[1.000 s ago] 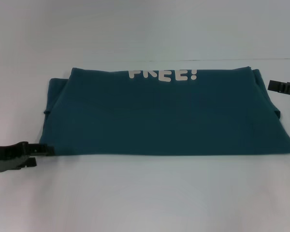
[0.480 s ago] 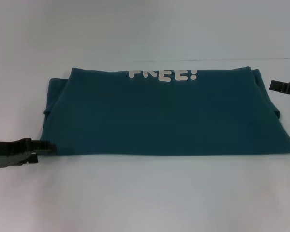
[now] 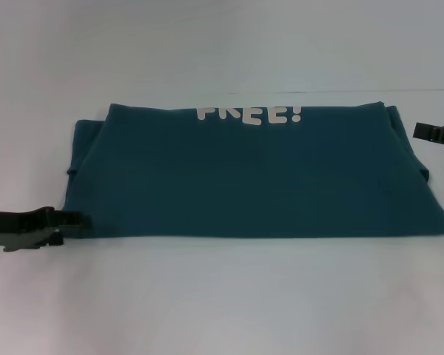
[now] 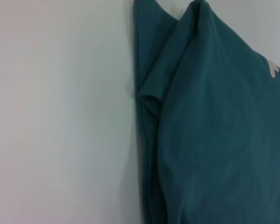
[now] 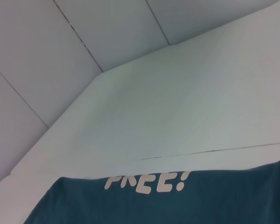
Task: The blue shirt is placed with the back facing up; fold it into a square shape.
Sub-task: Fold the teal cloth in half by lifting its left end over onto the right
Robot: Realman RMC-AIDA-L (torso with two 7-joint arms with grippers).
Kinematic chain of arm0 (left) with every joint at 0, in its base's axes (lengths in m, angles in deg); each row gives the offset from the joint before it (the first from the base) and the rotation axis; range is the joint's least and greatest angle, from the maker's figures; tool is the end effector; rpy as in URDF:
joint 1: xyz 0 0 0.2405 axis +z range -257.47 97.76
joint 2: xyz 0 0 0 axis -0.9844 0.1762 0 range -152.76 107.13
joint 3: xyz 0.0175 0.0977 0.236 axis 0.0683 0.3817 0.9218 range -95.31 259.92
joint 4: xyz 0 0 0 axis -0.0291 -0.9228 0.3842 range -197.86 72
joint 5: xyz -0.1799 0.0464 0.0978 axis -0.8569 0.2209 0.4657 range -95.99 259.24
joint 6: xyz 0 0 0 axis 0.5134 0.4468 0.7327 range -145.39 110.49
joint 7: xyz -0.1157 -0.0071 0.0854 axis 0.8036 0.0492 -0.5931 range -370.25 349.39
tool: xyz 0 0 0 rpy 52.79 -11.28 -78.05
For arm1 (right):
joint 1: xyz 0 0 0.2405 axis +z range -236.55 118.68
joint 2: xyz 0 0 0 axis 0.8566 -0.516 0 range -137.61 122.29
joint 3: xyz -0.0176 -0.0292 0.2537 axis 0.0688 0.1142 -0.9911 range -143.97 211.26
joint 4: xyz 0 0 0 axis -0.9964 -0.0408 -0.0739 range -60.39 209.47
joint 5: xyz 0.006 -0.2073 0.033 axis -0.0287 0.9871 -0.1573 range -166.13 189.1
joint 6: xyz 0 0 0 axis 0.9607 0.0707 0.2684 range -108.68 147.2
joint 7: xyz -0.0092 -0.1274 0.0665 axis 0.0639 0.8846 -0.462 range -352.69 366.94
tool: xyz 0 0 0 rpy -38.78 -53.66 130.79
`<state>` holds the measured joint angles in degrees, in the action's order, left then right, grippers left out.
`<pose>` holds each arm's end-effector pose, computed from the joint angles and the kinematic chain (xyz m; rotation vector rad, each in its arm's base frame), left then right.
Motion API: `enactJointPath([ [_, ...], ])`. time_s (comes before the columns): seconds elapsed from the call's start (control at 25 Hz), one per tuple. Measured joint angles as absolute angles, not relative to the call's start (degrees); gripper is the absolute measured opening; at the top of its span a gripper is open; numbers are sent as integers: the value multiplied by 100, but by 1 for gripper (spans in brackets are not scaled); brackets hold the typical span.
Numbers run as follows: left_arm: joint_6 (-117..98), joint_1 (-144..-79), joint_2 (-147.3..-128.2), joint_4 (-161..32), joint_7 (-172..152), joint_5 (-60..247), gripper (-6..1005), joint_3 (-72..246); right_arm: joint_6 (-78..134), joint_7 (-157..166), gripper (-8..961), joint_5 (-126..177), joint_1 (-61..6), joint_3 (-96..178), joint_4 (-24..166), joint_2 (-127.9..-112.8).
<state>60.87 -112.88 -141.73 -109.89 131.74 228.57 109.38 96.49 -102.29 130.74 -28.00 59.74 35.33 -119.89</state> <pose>-0.3301 0.3474 0.0387 -1.9311 -1.8956 -0.2933 0.3188 0.3706 0.0893 -2.1407 1.2771 0.6989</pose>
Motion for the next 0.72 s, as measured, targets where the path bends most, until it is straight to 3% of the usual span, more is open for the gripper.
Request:
enactJointPath([
  [0.72, 5998, -11573, -14159, -10948, 13085, 22814, 717, 10938, 9586, -10230, 922, 13075, -2781, 5976, 3534, -11989],
])
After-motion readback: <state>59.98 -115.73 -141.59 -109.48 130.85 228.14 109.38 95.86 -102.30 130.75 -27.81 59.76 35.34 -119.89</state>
